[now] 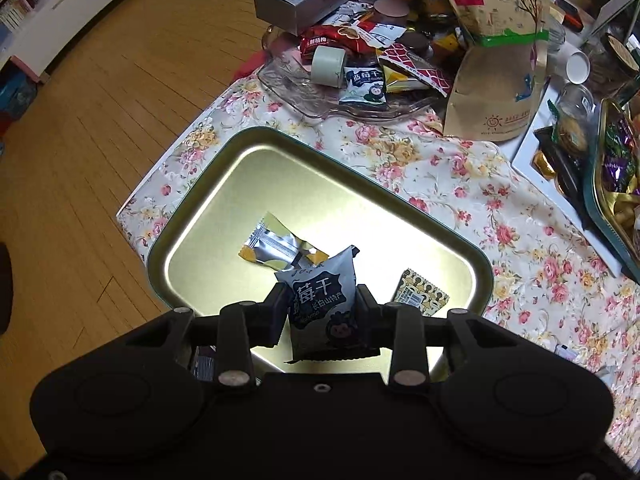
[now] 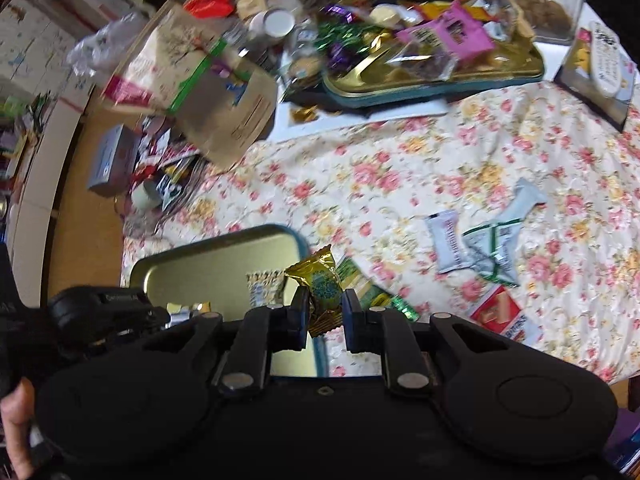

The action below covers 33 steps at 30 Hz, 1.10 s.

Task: Organize snacks
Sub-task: 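Carry the dark blue packet over the tray and open the left gripper, then lower the gold-wrapped candy onto the tray and open the right gripper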

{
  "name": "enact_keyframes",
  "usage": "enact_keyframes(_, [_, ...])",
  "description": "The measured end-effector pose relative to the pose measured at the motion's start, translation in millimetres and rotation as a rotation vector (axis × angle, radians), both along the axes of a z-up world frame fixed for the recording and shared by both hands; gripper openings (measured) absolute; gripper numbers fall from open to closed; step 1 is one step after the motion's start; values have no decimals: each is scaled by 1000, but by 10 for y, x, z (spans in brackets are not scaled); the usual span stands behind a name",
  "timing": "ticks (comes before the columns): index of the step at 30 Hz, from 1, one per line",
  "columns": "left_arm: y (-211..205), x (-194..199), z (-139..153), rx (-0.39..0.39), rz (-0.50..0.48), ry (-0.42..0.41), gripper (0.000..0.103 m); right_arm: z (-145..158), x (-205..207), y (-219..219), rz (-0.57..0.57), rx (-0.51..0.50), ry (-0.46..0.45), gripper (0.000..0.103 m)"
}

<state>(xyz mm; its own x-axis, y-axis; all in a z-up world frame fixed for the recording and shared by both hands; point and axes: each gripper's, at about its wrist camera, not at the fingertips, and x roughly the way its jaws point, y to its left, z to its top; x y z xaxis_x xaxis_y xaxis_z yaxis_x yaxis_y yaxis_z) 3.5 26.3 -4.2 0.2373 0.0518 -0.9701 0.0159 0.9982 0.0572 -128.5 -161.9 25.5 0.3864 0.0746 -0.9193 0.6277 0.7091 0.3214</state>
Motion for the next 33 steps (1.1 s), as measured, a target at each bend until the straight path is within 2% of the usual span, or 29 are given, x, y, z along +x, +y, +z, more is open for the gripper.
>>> enact_keyframes(8, [138, 99, 18, -55, 12, 42, 45, -130, 151, 324, 91, 8, 25, 18])
enact_keyframes(23, [194, 136, 93, -35, 1, 14, 46, -181, 281, 481, 131, 27, 23, 18])
enact_keyframes(33, [255, 154, 91, -70, 33, 33, 45, -203, 323, 578, 168, 31, 25, 19])
